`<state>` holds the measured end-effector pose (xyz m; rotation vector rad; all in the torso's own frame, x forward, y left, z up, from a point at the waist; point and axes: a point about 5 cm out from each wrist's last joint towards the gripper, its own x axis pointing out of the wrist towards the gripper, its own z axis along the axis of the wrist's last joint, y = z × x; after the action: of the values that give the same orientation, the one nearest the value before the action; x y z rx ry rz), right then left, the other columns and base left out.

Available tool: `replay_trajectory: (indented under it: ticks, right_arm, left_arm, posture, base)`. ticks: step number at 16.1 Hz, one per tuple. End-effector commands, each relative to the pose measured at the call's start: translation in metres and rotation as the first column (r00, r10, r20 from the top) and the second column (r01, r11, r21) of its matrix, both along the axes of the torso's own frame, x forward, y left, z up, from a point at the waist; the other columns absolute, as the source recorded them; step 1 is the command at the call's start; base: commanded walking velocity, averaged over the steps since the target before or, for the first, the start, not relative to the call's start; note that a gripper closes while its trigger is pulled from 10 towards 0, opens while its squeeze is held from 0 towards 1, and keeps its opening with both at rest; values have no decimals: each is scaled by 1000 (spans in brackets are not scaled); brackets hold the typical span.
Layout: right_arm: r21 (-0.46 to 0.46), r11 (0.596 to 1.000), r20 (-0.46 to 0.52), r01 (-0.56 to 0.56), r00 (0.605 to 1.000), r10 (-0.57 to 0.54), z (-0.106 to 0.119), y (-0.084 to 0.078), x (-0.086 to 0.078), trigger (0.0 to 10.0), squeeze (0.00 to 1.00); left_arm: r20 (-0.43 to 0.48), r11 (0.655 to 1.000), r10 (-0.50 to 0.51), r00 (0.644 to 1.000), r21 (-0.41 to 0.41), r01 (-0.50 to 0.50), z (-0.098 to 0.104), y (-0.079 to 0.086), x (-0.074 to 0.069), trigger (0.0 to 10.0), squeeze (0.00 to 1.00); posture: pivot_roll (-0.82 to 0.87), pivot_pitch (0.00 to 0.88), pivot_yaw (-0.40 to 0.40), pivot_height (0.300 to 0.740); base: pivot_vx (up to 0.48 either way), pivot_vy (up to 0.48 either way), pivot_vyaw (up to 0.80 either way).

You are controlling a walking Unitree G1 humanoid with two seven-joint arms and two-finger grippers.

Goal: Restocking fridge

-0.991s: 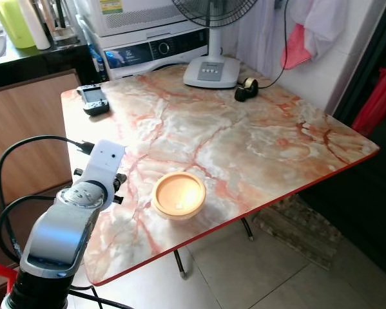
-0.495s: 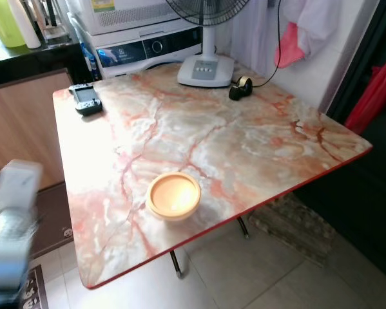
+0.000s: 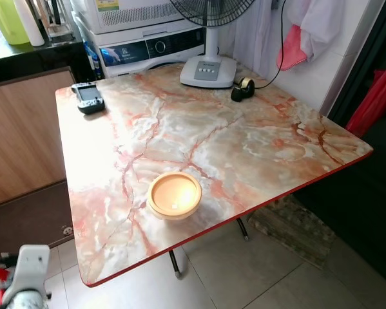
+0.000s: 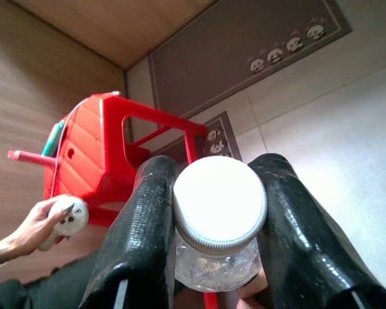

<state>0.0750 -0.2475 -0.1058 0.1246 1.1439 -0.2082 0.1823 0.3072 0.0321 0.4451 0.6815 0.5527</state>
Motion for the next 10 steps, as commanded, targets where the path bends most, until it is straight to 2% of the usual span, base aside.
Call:
replay_trajectory:
  ticks: [1,3,6,9,10]
  right_arm:
    - [-4,1000,-11,2,1000,-2,0,-2,-3,10000,0]
    - [0,1000,-7,2,1000,-2,0,-1,-2,10000,0]
    - [-2,1000,-9,1,1000,-1,0,-1,-2,10000,0]
    - [-5,1000,-9,1,1000,-1,0,-2,-2,10000,0]
    - [-6,1000,-8,-1,1000,1,0,-2,-1,10000,0]
  left_arm:
    - [-37,1000,6,999,14,-5,-13,-2,-9,10000,0]
    - [-72,1000,5,997,-4,-5,-38,-8,-22,10000,0]
    - [-104,1000,-5,995,-27,2,-56,-13,-30,10000,0]
    - [-125,996,-23,992,-89,12,-72,-26,-36,10000,0]
    - [-132,992,5,991,-126,-21,-79,-29,-40,10000,0]
  posture:
    - [50,0,2,740]
    - [44,0,3,740]
    - [39,0,4,740]
    - [33,0,1,740]
    - [30,0,-4,740]
  base:
    - [0,0,0]
    - [0,0,0]
    - [0,0,0]
    - [0,0,0]
    - [0,0,0]
